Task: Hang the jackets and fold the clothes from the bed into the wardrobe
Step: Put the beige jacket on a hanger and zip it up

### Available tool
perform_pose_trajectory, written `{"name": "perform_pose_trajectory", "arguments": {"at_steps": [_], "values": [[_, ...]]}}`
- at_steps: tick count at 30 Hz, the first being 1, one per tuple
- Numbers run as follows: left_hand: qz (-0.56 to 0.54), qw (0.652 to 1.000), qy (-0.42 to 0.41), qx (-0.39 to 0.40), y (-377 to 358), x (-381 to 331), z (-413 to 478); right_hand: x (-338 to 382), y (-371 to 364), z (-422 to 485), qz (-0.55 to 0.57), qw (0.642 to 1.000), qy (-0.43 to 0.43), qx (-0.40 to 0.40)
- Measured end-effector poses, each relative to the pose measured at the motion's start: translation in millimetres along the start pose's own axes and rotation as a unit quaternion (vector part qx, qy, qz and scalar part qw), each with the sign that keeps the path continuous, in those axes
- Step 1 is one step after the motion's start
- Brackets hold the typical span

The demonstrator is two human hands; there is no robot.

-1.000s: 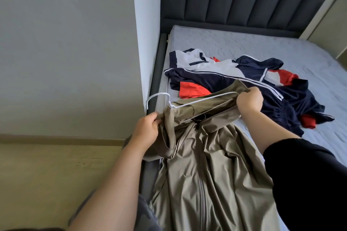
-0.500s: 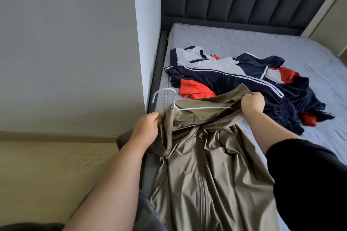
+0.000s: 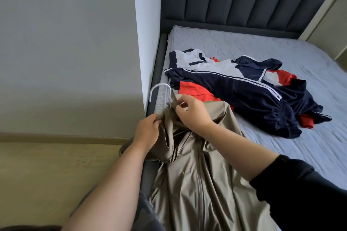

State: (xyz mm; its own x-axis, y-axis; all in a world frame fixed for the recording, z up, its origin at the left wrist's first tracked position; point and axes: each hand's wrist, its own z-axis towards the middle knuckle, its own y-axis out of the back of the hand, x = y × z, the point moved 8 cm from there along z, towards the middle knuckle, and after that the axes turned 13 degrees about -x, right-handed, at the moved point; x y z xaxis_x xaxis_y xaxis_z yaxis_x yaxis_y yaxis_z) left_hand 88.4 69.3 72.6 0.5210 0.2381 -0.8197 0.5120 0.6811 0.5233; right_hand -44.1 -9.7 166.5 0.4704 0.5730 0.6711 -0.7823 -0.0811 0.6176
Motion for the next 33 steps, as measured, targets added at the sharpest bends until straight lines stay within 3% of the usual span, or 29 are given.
{"name": "perform_pose_trajectory", "arguments": {"at_steps": [5, 7, 9, 12, 14, 18, 23, 31, 33], "values": [[-0.001, 0.998, -0.001, -0.059, 10.5, 3.6, 5.5, -31.0, 30.4, -1.4, -0.022, 0.989, -0.016, -0.143], [-0.009, 0.998, -0.013, -0.068, 11.4, 0.4, 5.0, -46.4, 38.3, 3.5, -0.055, 0.985, -0.034, -0.158], [-0.01, 0.997, -0.028, -0.065, 10.6, -4.2, 3.5, -59.8, 34.0, 10.8, -0.101, 0.988, -0.036, -0.108], [0.006, 0.996, -0.055, -0.068, 16.7, -17.5, 5.9, -65.6, 13.1, 15.7, -0.171, 0.985, -0.013, 0.033], [0.024, 0.995, -0.067, -0.074, 26.0, -30.6, 13.2, -53.0, 8.5, 17.3, -0.185, 0.981, 0.011, 0.057], [0.086, 0.988, -0.094, -0.085, 50.7, -66.6, 30.7, -6.5, 24.8, 25.7, -0.139, 0.989, 0.039, -0.023], [0.194, 0.949, -0.224, -0.106, 110.7, -135.5, 46.4, 73.1, 57.2, 41.8, -0.131, 0.978, 0.102, -0.129], [0.26, 0.89, -0.268, -0.263, 276.5, -261.7, 62.4, 241.6, 128.8, 75.3, -0.035, 0.943, 0.162, -0.289], [0.282, 0.862, -0.281, -0.315, 323.8, -295.4, 53.2, 288.1, 148.4, 76.5, -0.002, 0.93, 0.183, -0.318]]}}
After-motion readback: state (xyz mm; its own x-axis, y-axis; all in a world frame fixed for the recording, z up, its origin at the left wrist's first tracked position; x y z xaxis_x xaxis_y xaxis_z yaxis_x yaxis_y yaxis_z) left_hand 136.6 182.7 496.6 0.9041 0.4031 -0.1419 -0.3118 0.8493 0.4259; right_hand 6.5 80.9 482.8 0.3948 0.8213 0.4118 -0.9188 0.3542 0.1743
